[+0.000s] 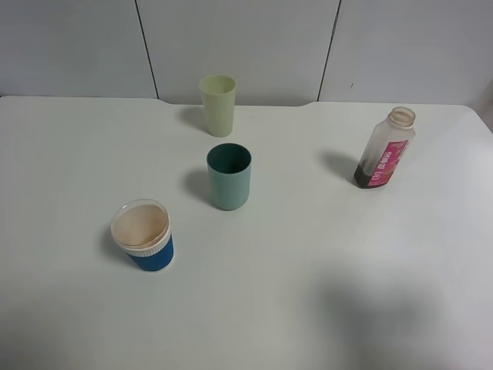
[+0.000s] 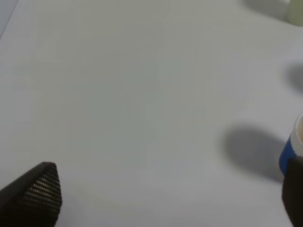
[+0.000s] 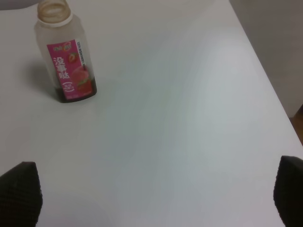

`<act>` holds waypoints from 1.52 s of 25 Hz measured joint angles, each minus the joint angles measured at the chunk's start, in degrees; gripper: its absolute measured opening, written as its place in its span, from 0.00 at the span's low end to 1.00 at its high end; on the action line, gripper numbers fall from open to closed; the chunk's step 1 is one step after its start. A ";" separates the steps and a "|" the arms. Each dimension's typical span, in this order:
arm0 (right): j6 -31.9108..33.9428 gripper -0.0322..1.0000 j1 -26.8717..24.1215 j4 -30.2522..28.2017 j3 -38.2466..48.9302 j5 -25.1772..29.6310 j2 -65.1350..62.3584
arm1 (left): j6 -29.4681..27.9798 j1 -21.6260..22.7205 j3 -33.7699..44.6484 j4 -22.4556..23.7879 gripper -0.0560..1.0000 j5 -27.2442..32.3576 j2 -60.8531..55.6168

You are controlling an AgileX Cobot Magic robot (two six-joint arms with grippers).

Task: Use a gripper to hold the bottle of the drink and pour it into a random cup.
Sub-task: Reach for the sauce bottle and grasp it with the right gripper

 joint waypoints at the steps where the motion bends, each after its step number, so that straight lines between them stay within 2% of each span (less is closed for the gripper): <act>1: 0.00 0.97 0.00 0.00 0.00 0.00 0.00 | 0.00 0.00 0.00 0.00 0.93 0.00 0.00; 38: 0.00 0.97 0.00 0.00 0.00 0.00 0.00 | 0.00 0.00 0.00 0.00 0.93 0.00 0.00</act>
